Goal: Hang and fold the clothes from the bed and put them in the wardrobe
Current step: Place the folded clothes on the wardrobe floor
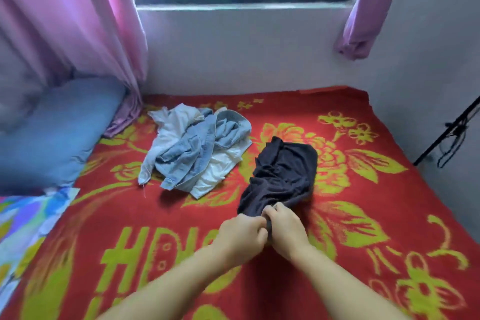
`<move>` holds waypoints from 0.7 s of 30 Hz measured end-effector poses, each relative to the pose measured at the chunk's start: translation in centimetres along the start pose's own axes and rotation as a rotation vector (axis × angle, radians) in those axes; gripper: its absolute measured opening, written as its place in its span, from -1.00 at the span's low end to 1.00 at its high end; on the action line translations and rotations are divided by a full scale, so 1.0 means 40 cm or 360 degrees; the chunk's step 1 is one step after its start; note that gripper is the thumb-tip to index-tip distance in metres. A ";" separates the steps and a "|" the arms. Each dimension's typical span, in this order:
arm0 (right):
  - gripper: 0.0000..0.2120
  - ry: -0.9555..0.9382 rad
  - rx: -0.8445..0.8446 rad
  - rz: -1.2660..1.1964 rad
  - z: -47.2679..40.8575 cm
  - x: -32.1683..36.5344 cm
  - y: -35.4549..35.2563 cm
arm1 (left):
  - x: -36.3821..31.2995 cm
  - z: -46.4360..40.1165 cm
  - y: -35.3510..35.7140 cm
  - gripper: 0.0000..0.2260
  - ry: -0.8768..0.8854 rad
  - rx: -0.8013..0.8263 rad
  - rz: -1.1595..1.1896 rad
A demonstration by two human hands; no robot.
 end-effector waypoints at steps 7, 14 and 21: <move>-0.83 0.0029 -0.0389 -0.0012 -0.022 0.112 -0.478 | -0.174 0.107 -0.474 -0.75 0.0282 -0.0483 -0.0306; -0.73 0.0175 -0.0453 -0.0045 0.060 0.153 -0.671 | -0.049 0.212 -0.665 -0.76 0.0118 -0.0658 -0.0753; -0.77 0.0353 -0.0509 0.0023 0.152 0.158 -0.763 | 0.089 0.280 -0.783 -0.83 -0.0180 -0.0721 -0.0761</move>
Point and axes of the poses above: each hand's wrist, its own z-axis away from the middle knuckle, its own y-axis out of the palm, x = y × z, the point moved 1 cm from there along -z, towards the middle knuckle, and after that the axes turned 7 degrees about -x, right-handed, at the moved point
